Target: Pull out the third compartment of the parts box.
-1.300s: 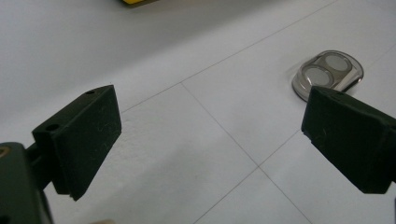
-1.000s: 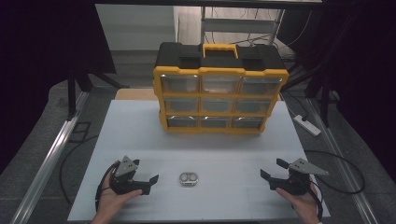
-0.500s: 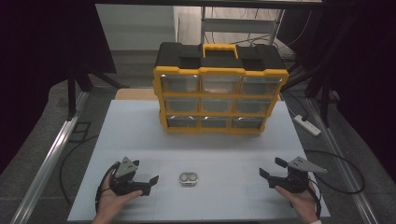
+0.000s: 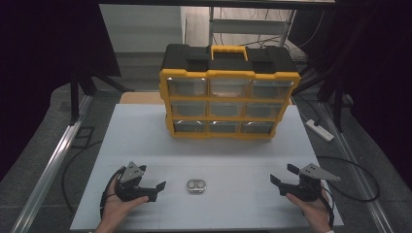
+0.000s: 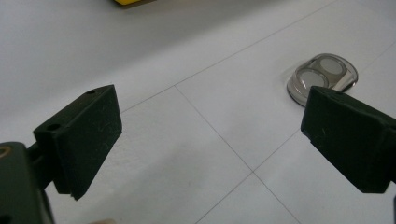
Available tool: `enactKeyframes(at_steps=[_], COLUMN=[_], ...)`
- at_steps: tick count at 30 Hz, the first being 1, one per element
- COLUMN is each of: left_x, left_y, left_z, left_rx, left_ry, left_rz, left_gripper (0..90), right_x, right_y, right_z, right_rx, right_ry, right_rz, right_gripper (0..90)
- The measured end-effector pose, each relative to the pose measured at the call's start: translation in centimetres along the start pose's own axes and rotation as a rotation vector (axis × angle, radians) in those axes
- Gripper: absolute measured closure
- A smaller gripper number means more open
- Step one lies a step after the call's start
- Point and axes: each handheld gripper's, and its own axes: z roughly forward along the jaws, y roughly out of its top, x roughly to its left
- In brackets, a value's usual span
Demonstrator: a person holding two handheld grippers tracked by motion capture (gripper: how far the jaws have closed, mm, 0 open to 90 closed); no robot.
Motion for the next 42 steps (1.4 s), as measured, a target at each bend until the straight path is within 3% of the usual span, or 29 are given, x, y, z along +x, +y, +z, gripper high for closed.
enactKeyframes(at_steps=[8, 42], left_x=[-0.2, -0.5], left_y=[0.1, 0.1], left_z=[0.0, 0.1], left_rx=[-0.001, -0.002], left_ry=[0.002, -0.016], left_rz=[0.014, 0.025], left_gripper=[5.7, 5.9], right_x=[0.5, 3.2], right_y=[0.3, 0.8], right_z=[-0.1, 1.9], right_rx=[-0.023, -0.020], right_ry=[0.008, 0.035], right_rz=[0.000, -0.036], right_gripper=[16.6, 18.4])
